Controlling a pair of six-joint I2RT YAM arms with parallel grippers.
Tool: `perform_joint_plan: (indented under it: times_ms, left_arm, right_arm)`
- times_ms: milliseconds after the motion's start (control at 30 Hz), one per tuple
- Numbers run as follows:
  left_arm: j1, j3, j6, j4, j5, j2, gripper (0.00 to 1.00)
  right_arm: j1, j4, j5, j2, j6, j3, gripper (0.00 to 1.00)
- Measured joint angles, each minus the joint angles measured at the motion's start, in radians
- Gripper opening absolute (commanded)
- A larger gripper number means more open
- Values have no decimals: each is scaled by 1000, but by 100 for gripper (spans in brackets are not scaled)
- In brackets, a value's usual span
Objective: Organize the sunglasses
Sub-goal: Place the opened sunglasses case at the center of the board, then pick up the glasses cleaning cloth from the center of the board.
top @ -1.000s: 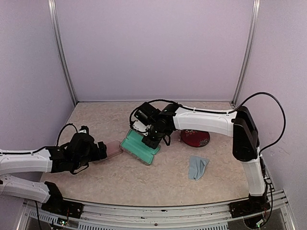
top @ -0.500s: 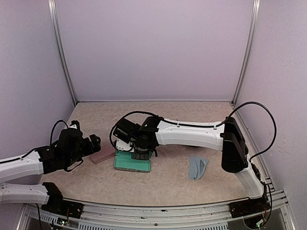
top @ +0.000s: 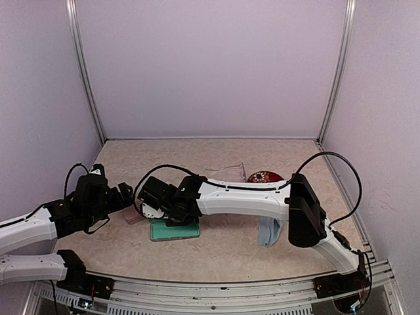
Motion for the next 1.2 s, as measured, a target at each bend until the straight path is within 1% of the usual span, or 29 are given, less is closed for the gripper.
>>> perform_joint_plan:
  times_ms: [33,100,200,367,500,600,700,833,933,1033,1200]
  left_arm:
    - [0,0,1,0,1,2,99]
    - [0,0,5,1,6,7,99]
    - [0,0,11,2,13,11,99]
    - [1,0,25,14,31,19,99]
    - [1,0,37,39,61,19,99]
    - [1,0,51,64,86,19,99]
    - [0,0,61,86,104,19,99]
    - [-12,2,79,106,118,32,99]
    - [-48,8,88,108,111,42,99]
    - [-105,21,98,106,84,42,99]
    - [-196,47,105,107,24,42,99]
  right_arm:
    - [0,22,-5,-6,2,-14,69]
    - [0,64,-21,-34,13,-71,73]
    - [0,128,-62,-114,48,-201,74]
    - [-19,283,-164,-388,157,-527,74]
    - [-84,378,-208,-608,319,-739,73]
    - [-176,395,-227,-749,496,-917,70]
    - [-255,385,-254,-828,645,-1065,67]
    - [-327,363,-329,-909,798,-1238,62]
    - [-387,364,-393,-942,850,-1312,62]
    - [-454,372,-442,-946,864,-1347,62]
    - [-535,407,-512,-912,849,-1350,60]
